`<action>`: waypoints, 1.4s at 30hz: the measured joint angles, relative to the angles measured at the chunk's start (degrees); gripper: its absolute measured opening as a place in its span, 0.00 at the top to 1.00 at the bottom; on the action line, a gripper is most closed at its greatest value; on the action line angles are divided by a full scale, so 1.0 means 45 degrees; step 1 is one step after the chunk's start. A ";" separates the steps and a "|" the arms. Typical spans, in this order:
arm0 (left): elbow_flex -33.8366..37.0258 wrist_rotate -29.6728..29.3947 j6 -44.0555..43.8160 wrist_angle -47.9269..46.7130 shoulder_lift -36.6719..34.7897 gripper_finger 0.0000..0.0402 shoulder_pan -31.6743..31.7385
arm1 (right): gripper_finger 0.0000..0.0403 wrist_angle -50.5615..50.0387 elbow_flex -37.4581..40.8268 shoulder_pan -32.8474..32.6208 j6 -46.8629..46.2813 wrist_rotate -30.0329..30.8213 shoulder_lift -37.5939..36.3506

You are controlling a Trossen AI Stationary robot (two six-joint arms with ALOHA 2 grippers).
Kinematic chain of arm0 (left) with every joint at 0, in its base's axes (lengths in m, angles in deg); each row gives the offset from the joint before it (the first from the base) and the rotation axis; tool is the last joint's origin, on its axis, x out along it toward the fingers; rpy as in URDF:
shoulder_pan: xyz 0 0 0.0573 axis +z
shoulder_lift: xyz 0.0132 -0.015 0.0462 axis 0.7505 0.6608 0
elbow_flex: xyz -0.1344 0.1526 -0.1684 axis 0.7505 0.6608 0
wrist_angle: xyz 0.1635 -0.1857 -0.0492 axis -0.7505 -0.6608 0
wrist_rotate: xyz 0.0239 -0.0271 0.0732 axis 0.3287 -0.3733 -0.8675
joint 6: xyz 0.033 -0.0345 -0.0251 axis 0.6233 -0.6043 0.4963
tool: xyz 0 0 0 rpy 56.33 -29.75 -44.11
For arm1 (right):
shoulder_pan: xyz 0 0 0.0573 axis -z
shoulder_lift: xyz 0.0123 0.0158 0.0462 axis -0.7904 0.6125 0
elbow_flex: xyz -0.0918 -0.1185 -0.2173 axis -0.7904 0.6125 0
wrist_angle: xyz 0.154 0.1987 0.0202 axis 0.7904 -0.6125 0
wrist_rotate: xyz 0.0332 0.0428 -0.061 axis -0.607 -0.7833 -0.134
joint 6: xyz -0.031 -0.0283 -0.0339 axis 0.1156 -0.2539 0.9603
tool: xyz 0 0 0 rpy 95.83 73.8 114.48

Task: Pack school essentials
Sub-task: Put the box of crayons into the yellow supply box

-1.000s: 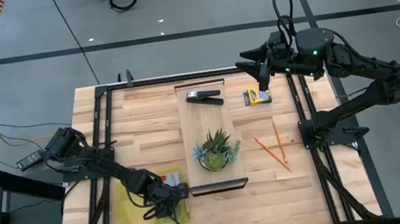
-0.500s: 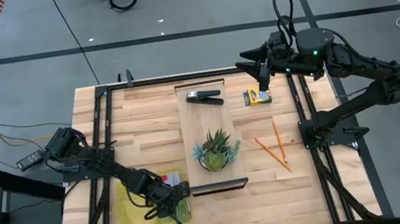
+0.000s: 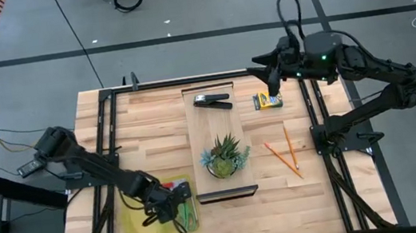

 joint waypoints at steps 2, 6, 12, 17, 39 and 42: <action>0.0005 -0.0005 -0.0678 -0.0458 -0.0479 0.49 0.0000 | 0.44 -0.0721 0.0021 0.0005 -0.0150 0.0240 0.0005; 0.0005 0.0009 -0.2116 -0.1169 -0.1433 0.51 0.0000 | 0.44 -0.1648 0.0291 0.0004 -0.0357 0.0672 0.0010; 0.0005 -0.0039 -0.5305 -0.1971 -0.2600 0.52 0.0043 | 0.44 -0.2332 0.1180 0.0200 -0.0436 0.1132 0.0010; 0.0005 -0.0094 -0.8206 -0.2596 -0.3449 0.53 0.0044 | 0.44 -0.2776 0.1855 0.0991 -0.0282 -0.0799 -0.0005; 0.0000 -0.1978 -1.8710 -0.3197 -0.3772 0.67 0.0473 | 0.45 -0.3137 0.5933 0.4702 0.2967 -0.3651 0.0005; 0.0005 -0.2416 -1.9193 -0.3824 -0.3947 0.72 0.0642 | 0.45 -0.3155 0.6243 0.4760 0.2967 -0.3671 0.0005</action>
